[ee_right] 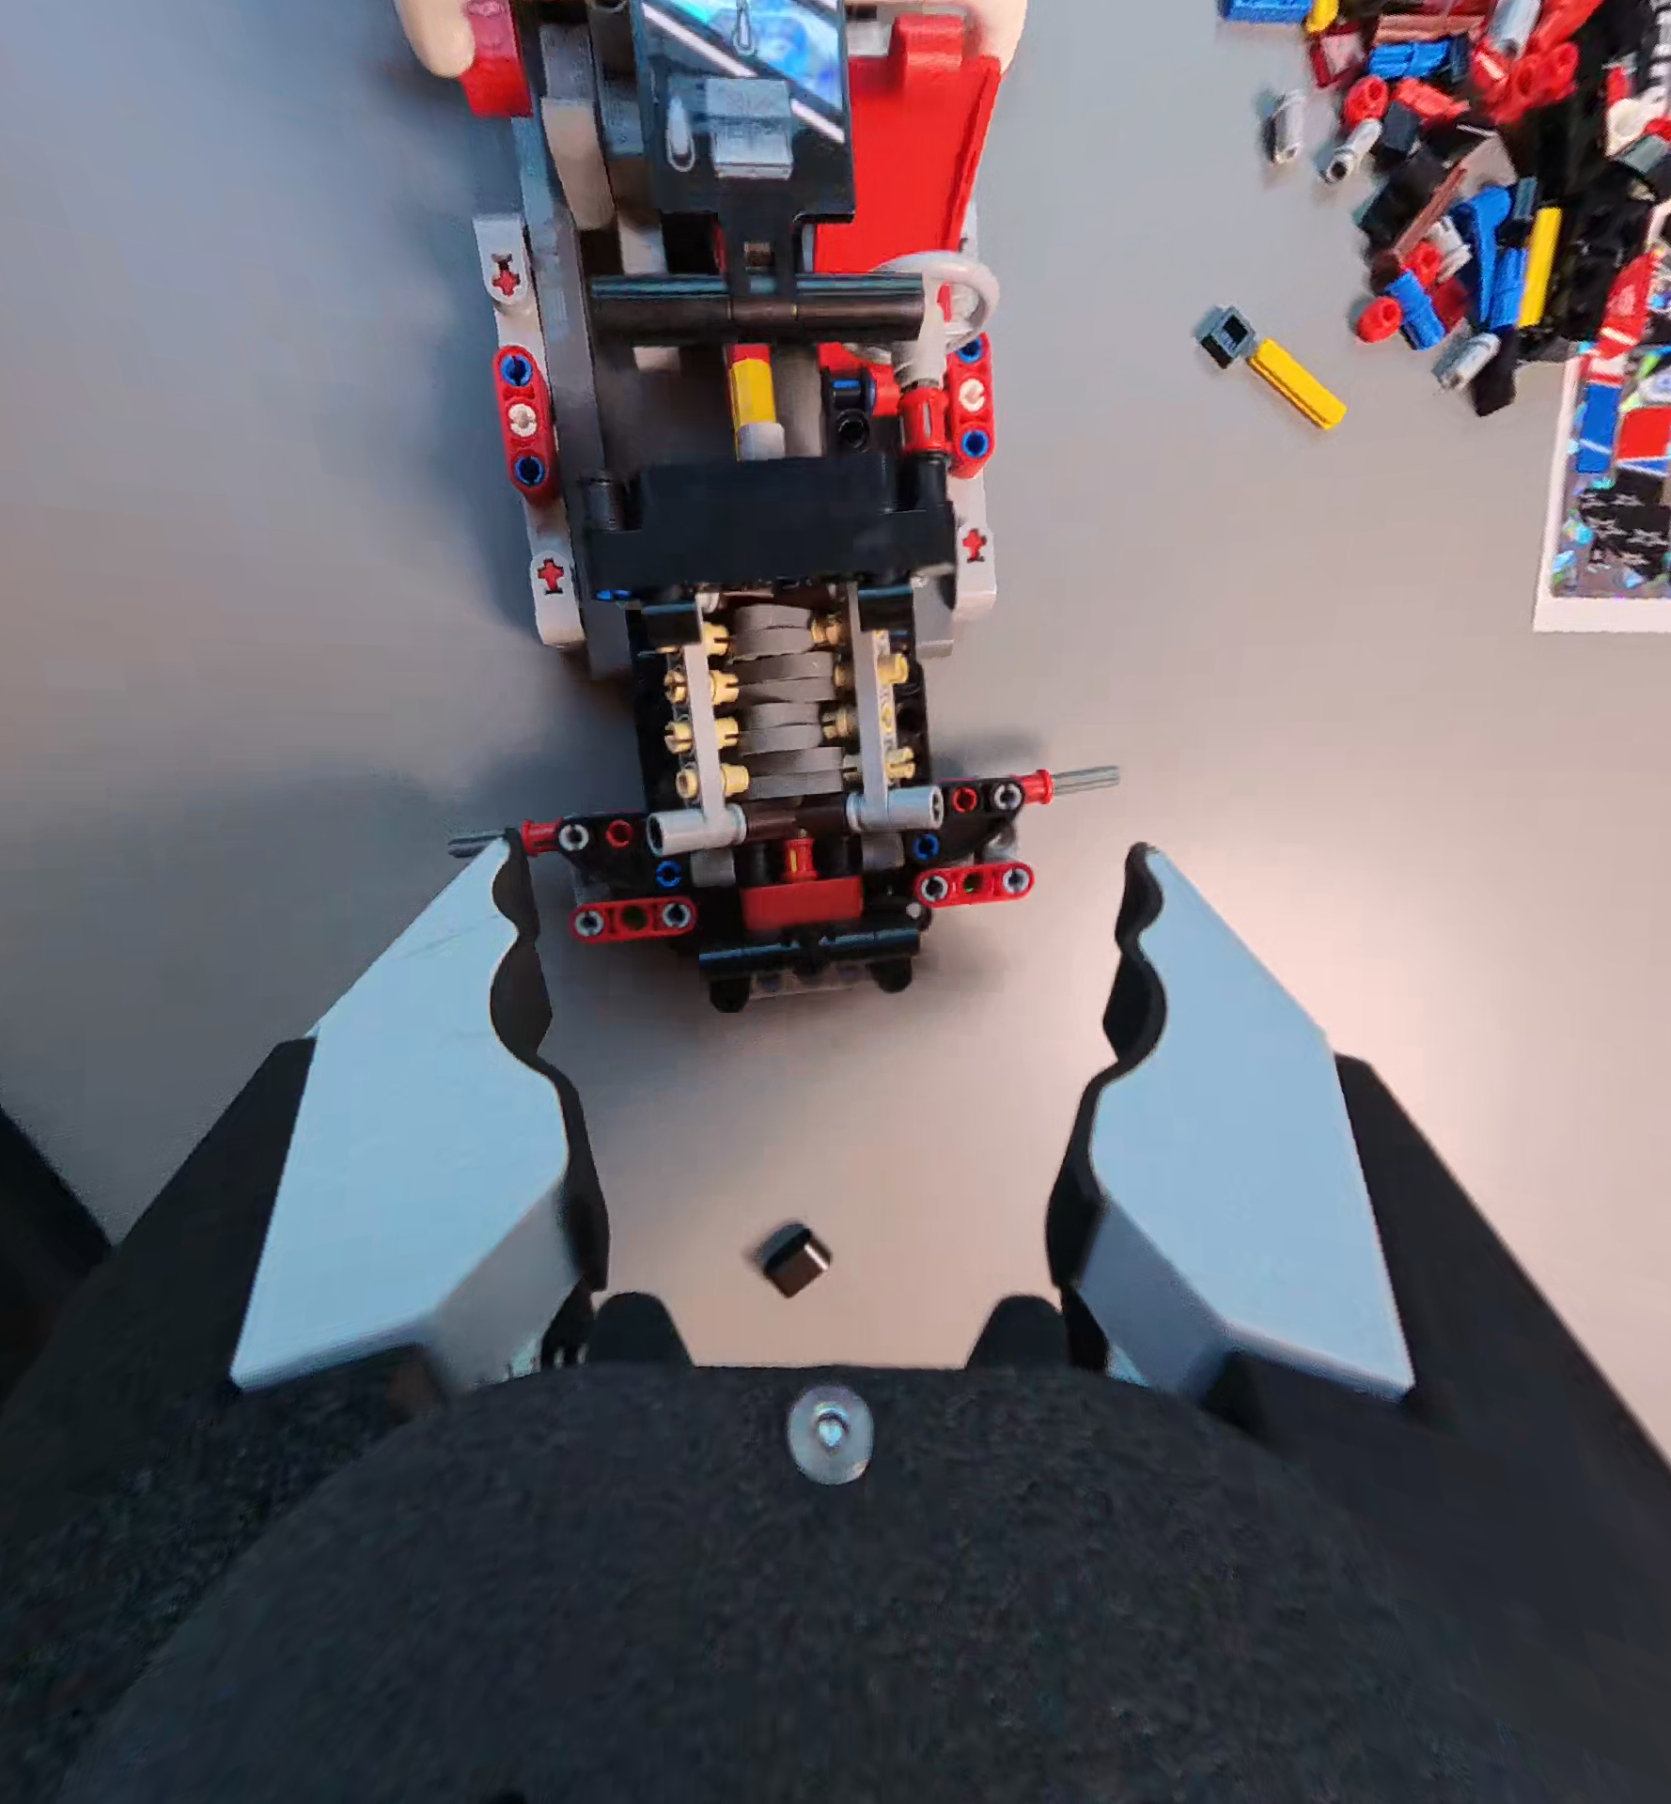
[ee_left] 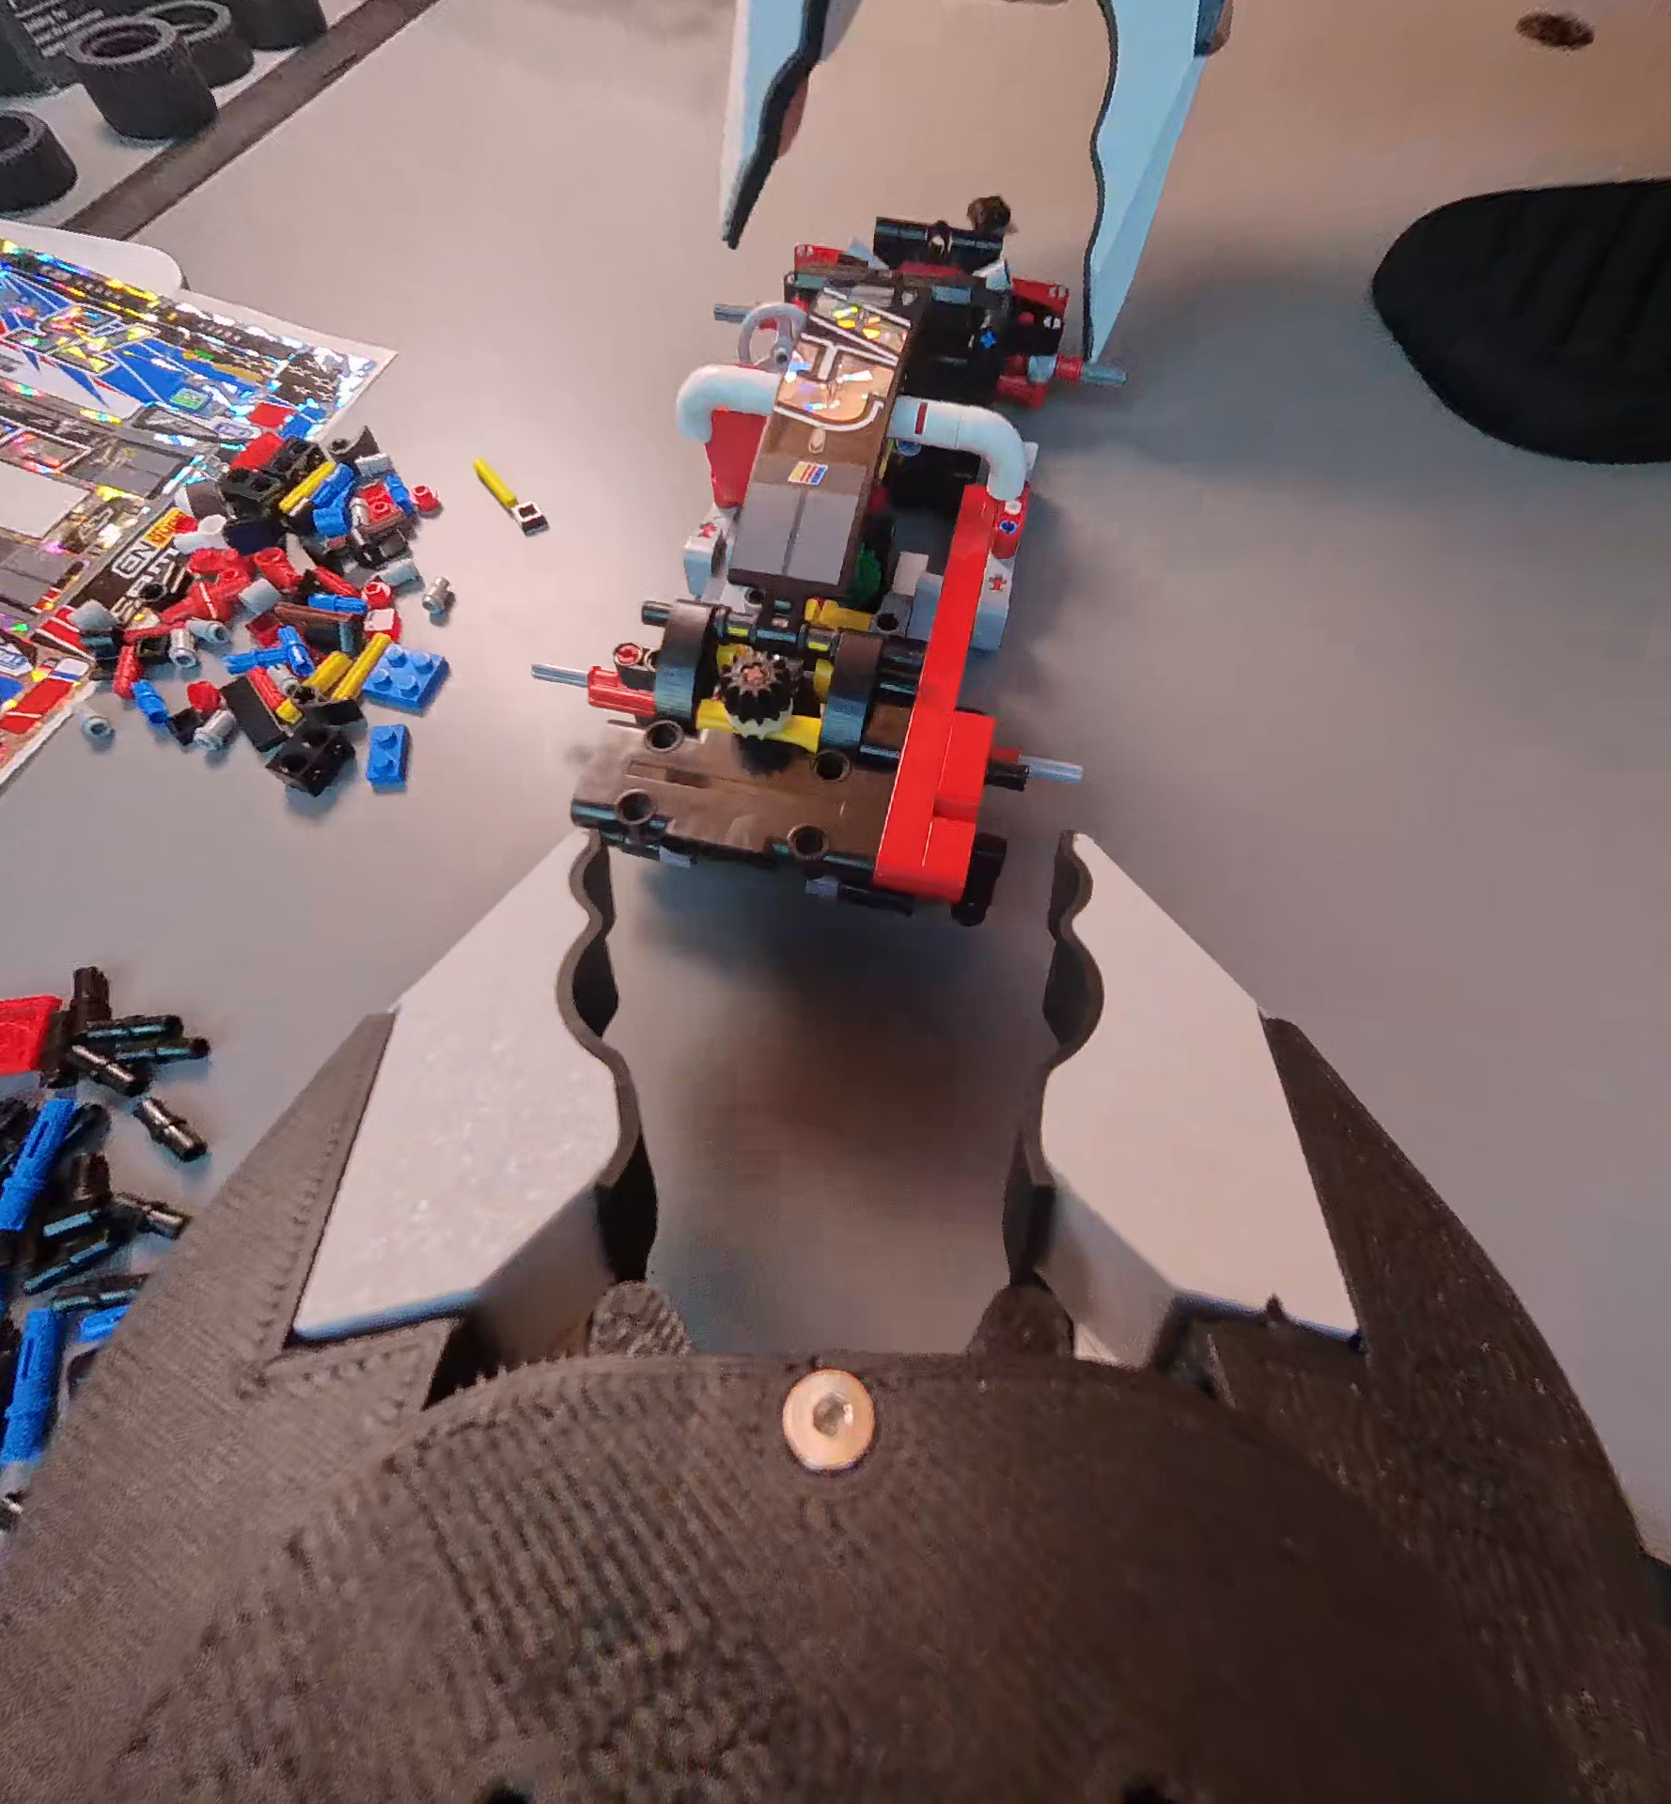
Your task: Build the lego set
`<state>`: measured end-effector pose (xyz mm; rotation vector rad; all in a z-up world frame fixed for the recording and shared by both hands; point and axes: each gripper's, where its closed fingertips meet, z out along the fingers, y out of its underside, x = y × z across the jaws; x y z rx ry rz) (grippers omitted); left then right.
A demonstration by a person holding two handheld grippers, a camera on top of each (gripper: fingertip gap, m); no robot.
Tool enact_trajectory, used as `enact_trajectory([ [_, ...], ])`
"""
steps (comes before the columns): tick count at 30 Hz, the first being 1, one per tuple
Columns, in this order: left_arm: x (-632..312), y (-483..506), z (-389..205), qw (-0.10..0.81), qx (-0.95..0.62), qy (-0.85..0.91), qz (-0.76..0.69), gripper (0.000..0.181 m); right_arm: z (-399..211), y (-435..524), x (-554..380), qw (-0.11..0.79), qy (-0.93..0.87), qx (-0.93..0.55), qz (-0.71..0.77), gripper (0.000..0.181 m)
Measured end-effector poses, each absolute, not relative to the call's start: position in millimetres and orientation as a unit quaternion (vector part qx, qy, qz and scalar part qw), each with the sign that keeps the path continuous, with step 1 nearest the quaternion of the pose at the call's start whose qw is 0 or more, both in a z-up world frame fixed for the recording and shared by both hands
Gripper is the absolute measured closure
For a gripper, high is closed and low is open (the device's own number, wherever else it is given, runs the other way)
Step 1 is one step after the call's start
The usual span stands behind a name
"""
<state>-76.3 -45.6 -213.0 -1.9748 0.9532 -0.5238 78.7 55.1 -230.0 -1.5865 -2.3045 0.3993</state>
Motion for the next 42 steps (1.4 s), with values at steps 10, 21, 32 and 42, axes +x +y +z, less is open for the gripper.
enact_trajectory([
  [10,-100.7,-10.7,-205.7,0.487,-0.801,0.325,-0.124,0.113,-230.3,36.8,93.2,0.155,-0.739,-0.635,0.162,0.095],
  [21,-71.8,-44.4,-205.1,0.445,-0.792,0.388,-0.157,0.135,-220.5,-55.7,124.4,0.169,-0.666,-0.697,0.207,0.089],
  [32,-51.4,-59.3,-176.0,0.467,-0.759,0.404,-0.206,0.122,-219.0,-159.6,65.9,0.149,-0.740,-0.589,0.289,0.121],
  [42,-69.2,-92.9,-166.5,0.435,-0.768,0.417,-0.215,0.107,-164.6,-183.3,-20.4,0.185,-0.731,-0.516,0.406,0.117],
])
